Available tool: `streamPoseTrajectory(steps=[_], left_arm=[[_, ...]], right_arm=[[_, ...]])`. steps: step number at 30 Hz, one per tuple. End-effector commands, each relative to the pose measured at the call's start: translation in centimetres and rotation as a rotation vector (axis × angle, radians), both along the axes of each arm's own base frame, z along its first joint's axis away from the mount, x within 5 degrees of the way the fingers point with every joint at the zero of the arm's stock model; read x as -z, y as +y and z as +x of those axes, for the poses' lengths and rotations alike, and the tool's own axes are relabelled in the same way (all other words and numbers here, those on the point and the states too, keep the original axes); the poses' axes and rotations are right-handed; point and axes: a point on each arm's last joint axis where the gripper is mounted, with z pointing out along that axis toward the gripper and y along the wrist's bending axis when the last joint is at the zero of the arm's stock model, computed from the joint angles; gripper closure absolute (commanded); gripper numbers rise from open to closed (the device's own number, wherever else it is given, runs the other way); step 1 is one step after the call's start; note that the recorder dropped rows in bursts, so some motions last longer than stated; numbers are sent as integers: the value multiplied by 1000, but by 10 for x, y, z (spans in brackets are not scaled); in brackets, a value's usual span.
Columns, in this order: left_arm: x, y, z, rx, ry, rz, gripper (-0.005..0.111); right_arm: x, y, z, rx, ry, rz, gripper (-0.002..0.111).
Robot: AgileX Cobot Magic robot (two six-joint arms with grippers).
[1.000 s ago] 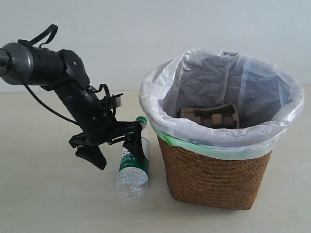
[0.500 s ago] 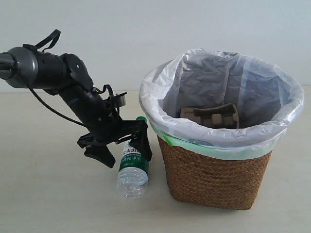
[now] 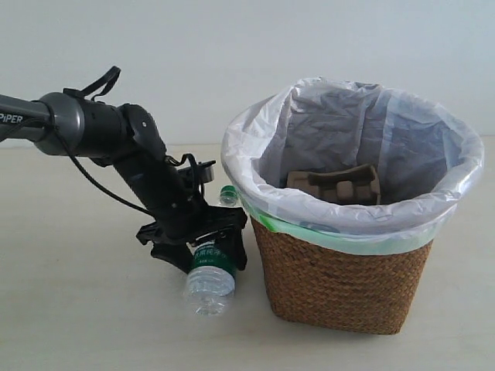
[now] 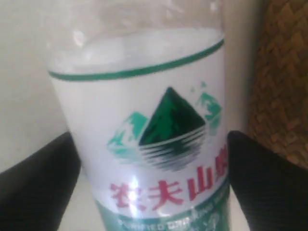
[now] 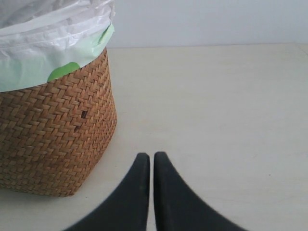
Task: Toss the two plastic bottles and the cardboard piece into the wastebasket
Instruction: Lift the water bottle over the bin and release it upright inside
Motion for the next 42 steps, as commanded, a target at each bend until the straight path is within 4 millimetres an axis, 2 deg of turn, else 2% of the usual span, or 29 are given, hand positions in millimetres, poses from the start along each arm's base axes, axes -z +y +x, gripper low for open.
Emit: streamPoseTrajectory(steps=[1, 2, 3, 8, 14, 18, 21, 27, 30, 34, 38, 42], left_arm=[[12, 4, -7, 61, 64, 66, 71], [12, 5, -7, 63, 68, 66, 83], [12, 5, -9, 71, 85, 70, 103], [6, 13, -4, 53, 93, 62, 102], [-41, 58, 15, -79, -25, 78, 102], [-86, 101, 21, -202, -158, 176, 102], [-131, 125, 20, -253, -283, 240, 103], [-219, 156, 9, -408, -538, 443, 103], [-245, 164, 4, -441, -586, 507, 103], [-250, 163, 2, -449, -576, 489, 103], [-239, 155, 6, -443, -522, 436, 103], [-228, 124, 8, -358, -477, 291, 103]], right_arm=[[-1, 0, 0, 5, -9, -4, 108], [-1, 0, 0, 5, -9, -4, 108], [-1, 0, 0, 5, -9, -4, 108], [-1, 0, 0, 5, -9, -4, 108], [-1, 0, 0, 5, -9, -4, 108], [-1, 0, 0, 5, -9, -4, 108], [-1, 0, 0, 5, -9, -4, 108], [-1, 0, 0, 5, -9, -4, 108], [-1, 0, 0, 5, -9, -4, 108], [-1, 0, 0, 5, -9, -4, 108], [-1, 0, 0, 5, -9, -4, 108], [-1, 0, 0, 5, -12, -3, 108]])
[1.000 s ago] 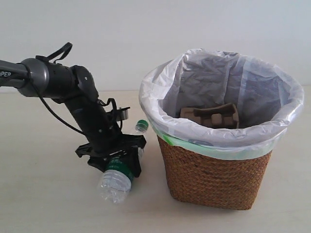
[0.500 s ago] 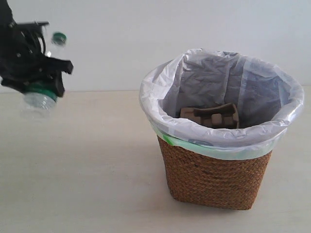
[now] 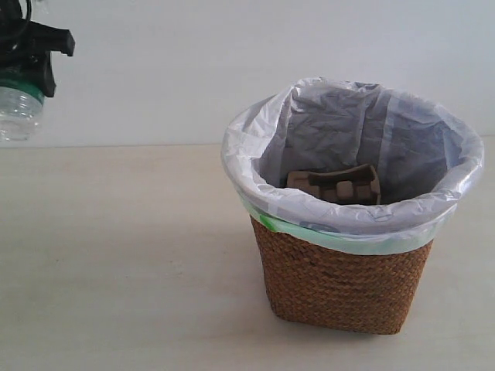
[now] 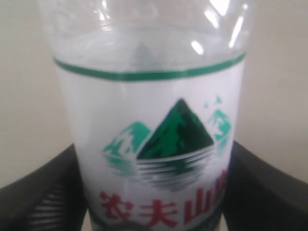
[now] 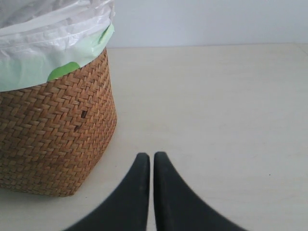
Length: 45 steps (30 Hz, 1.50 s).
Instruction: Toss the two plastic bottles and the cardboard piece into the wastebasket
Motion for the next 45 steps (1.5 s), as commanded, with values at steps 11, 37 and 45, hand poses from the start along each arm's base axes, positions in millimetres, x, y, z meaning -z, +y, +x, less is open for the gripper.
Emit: streamPoseTrajectory(steps=[11, 37, 45], left_arm=[[-45, -161, -42, 808, -148, -970, 75], [-43, -160, -57, 932, -14, -998, 2], [-40, -159, -56, 943, -17, -945, 43]], right_arm=[[-1, 0, 0, 5, -12, -3, 108], [-1, 0, 0, 5, -12, -3, 108], [-1, 0, 0, 5, -12, -3, 108]])
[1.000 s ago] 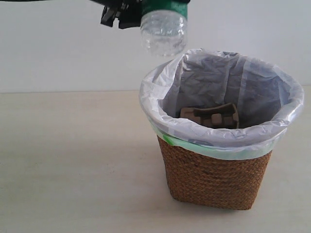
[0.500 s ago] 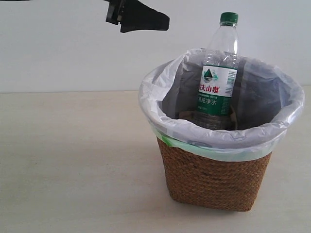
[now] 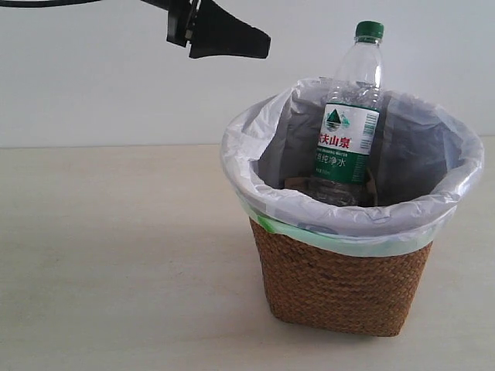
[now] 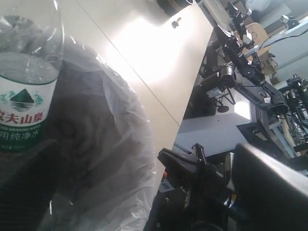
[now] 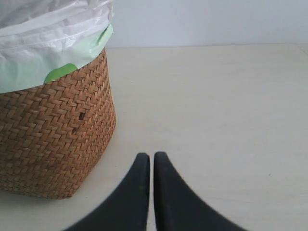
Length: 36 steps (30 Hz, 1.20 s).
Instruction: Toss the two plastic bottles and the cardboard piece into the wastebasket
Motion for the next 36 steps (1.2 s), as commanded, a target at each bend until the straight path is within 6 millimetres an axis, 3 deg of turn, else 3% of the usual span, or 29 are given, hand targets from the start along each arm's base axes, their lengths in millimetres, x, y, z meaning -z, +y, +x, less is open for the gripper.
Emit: streamPoseTrajectory(steps=[1, 5, 6, 15, 21, 27, 36], left_arm=[[0, 4, 0, 1, -26, 36, 56], [1, 4, 0, -5, -24, 51, 100], [2, 5, 0, -2, -35, 58, 102], [7, 12, 0, -11, -111, 191, 103], [-16, 21, -16, -25, -186, 203, 103], [-41, 37, -48, -44, -270, 223, 103], [-48, 69, -107, -147, -351, 239, 103]], right_arm=[[-1, 0, 0, 5, -12, -3, 108], [-1, 0, 0, 5, -12, -3, 108], [-1, 0, 0, 5, -12, -3, 108], [-1, 0, 0, 5, -12, -3, 108], [-1, 0, 0, 5, -12, -3, 108], [-1, 0, 0, 5, -10, -4, 108], [-1, 0, 0, 5, -10, -4, 108]])
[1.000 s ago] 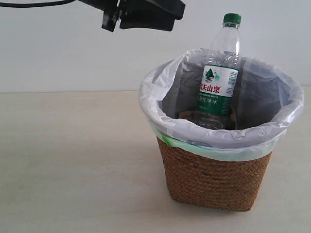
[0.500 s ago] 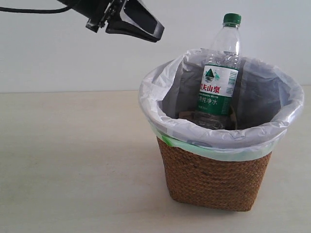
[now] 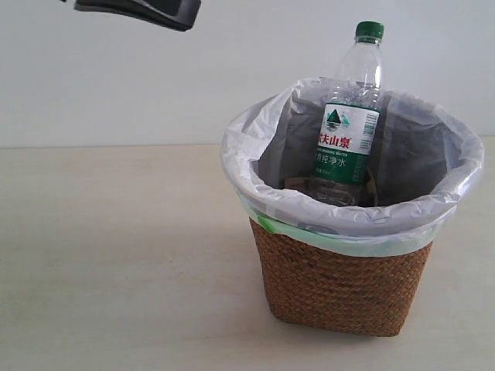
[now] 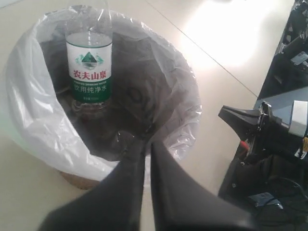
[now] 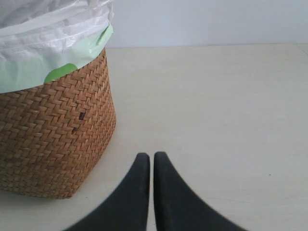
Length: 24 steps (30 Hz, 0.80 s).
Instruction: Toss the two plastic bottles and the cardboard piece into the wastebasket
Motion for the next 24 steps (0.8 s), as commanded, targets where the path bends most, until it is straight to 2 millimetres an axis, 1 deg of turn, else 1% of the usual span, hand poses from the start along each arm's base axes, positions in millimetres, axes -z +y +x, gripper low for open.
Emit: streamPoseTrajectory(steps=[1, 5, 6, 10, 12, 13, 14, 15, 18, 24], left_arm=[[-9, 17, -32, -58, -79, -27, 103], [-20, 34, -67, -102, -174, -68, 103], [-25, 42, -82, -123, -220, -94, 103], [-31, 58, -116, -160, -310, -140, 103], [-28, 72, -144, -190, -382, -170, 103], [-24, 76, -152, -201, -394, -180, 103], [-18, 82, -165, -222, -425, -202, 103], [-16, 85, -169, -236, -440, -214, 103], [1, 97, -191, -281, -492, -255, 103], [33, 104, -206, -292, -484, -253, 103]], right_arm=[[-1, 0, 0, 5, -10, -4, 108], [-1, 0, 0, 5, -10, -4, 108], [-1, 0, 0, 5, -10, -4, 108], [-1, 0, 0, 5, -10, -4, 108], [-1, 0, 0, 5, -10, -4, 108], [-1, 0, 0, 5, -10, -4, 108], [-1, 0, 0, 5, -10, -4, 108], [-1, 0, 0, 5, -10, -4, 108], [-1, 0, 0, 5, -10, -4, 108], [-1, 0, 0, 5, -10, -4, 108]])
